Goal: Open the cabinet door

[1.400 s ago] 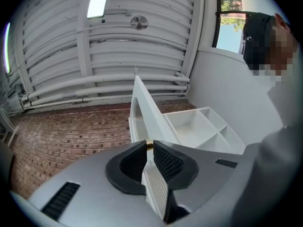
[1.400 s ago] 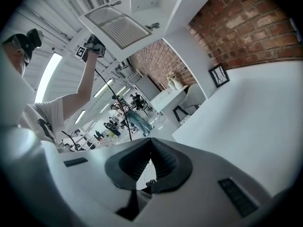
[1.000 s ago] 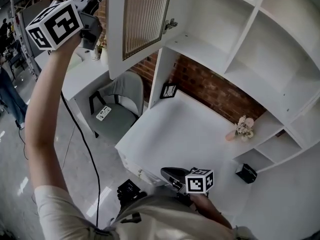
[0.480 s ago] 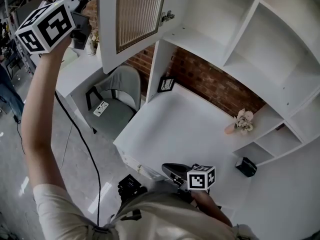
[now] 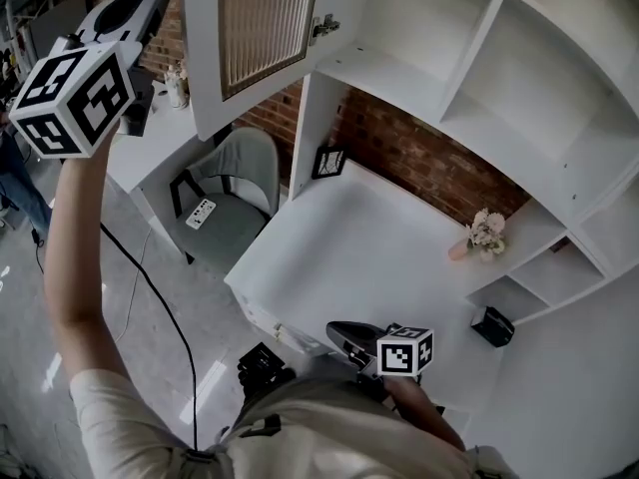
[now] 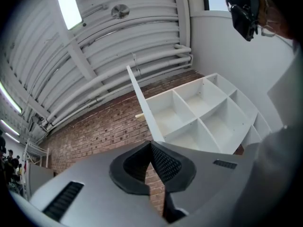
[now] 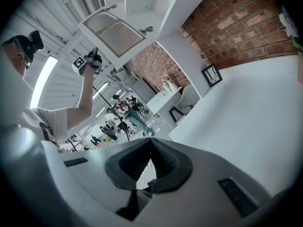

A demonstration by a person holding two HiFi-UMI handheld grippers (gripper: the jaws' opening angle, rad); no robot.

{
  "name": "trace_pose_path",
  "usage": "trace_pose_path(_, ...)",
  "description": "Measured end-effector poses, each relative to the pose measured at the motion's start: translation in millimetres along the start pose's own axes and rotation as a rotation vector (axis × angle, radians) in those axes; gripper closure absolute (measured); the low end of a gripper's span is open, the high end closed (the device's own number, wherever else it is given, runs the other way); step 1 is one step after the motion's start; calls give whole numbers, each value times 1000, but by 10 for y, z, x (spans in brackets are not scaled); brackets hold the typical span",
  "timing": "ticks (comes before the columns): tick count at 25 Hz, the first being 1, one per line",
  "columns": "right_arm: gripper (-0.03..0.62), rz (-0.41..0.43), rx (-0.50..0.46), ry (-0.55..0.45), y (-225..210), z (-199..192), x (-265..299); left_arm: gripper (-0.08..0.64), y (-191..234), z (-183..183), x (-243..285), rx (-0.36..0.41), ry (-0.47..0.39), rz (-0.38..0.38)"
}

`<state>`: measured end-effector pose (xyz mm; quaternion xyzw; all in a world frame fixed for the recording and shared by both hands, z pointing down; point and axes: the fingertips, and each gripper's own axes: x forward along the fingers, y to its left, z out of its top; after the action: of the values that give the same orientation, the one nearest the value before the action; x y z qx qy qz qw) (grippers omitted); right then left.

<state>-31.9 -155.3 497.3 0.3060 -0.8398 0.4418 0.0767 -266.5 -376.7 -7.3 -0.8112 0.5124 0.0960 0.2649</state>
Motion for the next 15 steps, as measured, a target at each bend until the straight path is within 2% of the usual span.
trace_pose_path(3, 569, 15, -8, 2, 17, -16, -36, 546, -193, -49, -149, -1, 29, -23)
trace_pose_path(9, 569, 52, -1, -9, 56, -86, -153, 546, -425, -350, -591, -24, 151, 28)
trace_pose_path(15, 569, 80, 16, -5, -2, -110, -333, 546, -872, -741, -1066, -70, 246, 21)
